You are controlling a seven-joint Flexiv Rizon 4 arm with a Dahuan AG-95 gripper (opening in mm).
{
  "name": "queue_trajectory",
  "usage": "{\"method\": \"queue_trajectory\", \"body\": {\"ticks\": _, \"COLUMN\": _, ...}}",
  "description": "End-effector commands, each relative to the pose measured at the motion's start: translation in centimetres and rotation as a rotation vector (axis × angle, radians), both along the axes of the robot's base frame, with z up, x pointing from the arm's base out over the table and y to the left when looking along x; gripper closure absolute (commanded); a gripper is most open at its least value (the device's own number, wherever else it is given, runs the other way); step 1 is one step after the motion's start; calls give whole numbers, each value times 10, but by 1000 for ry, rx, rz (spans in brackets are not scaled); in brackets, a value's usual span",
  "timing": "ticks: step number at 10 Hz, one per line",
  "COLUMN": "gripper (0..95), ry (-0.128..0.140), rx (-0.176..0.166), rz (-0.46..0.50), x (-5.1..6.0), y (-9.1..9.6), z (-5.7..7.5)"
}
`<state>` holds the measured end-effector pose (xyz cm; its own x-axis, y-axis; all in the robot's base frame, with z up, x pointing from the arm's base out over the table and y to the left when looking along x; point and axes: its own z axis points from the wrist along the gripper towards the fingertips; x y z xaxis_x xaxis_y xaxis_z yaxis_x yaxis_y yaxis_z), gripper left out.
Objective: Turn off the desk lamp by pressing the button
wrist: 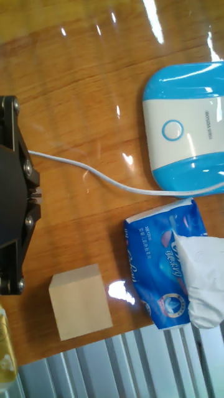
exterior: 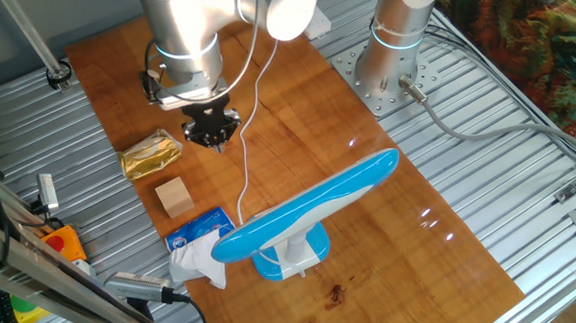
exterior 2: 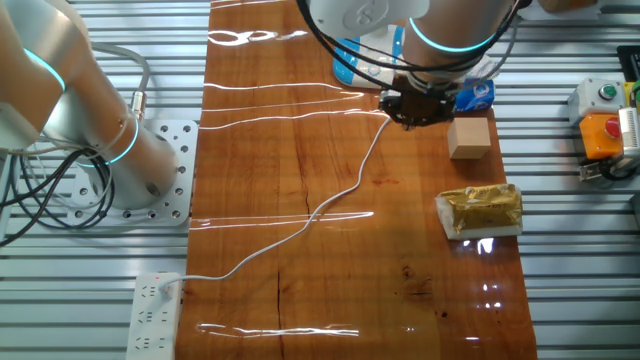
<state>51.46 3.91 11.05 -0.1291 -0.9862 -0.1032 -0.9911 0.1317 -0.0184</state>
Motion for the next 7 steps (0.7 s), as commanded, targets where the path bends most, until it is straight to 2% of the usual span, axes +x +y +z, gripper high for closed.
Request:
{"method": "queue_trajectory", "body": {"ticks": 1, "gripper": 950, "ry": 11, "rx": 0, "rz": 127, "x": 0, "y": 0, "z": 0}}
{"method": "queue_trajectory", "body": {"ticks": 3, "gripper": 950, "ry": 29, "rx": 20, "rz": 214, "x": 0, "y": 0, "z": 0}}
{"method": "queue_trajectory", "body": {"ticks": 7, "gripper": 950, "ry": 29, "rx": 8, "rz": 191, "x": 0, "y": 0, "z": 0}}
